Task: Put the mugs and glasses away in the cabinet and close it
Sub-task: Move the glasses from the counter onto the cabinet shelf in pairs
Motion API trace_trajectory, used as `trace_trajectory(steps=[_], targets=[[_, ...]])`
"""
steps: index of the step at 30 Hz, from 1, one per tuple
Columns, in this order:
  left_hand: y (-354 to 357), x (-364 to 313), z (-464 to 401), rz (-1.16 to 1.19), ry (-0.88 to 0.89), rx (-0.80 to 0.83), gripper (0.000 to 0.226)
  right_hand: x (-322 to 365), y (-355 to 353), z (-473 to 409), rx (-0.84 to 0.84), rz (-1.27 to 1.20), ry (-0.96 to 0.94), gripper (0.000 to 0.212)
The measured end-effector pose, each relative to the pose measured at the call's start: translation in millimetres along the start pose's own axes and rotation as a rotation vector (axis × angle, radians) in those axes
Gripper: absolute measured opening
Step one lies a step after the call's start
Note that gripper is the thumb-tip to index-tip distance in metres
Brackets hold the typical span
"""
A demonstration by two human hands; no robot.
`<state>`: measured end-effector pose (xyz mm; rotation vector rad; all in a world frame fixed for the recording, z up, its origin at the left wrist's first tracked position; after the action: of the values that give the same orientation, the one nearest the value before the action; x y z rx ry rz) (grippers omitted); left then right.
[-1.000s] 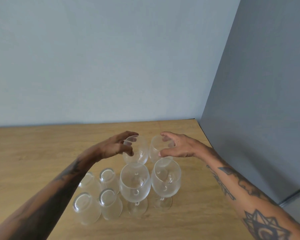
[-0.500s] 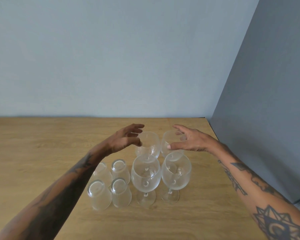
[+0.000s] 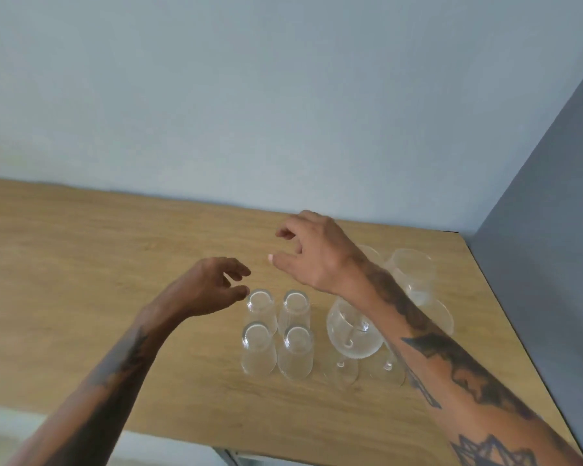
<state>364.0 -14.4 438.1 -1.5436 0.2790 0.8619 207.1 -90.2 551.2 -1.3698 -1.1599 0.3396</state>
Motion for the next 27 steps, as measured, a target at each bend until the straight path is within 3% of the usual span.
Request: trace_trajectory(steps=[3,8,16,22,27], targets=[[34.9,20.2,42.2,0.059,0.057,-0.08,0.056,8.9,71.7,29.1,0.046,0.053,0.073,0.04],[95.9,42.7,83.9,0.213,0.175,-0.108,0.068,-21.4,139.8,101.7,-0.149,0.055,0.276,0.044],[116.6,41.0,76.2,0.275,0.292,-0.21,0.061,-50.6,166.3,133.2,-0.434,-0.079,0.344,0.049],[124.7,42.6,75.1,0.211,0.363,-0.253,0.069,-69.1,187.8,137.5,-0.417,-0.178,0.35,0.066],[123.7,37.7,81.1,0.189,0.351,-0.309,0.068,-72.0,182.5,134.5,-0.409,-0.16,0.292,0.061]])
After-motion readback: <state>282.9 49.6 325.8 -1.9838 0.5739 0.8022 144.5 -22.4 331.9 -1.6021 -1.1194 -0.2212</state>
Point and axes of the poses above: each hand's wrist, its own z-axis away from the middle knuckle, its own y-axis out of the palm, x = y × z, the point moved 9 cm from there along -z, towards the middle knuckle, and after that the axes turned 2 degrees about z, right-handed, at the moved point
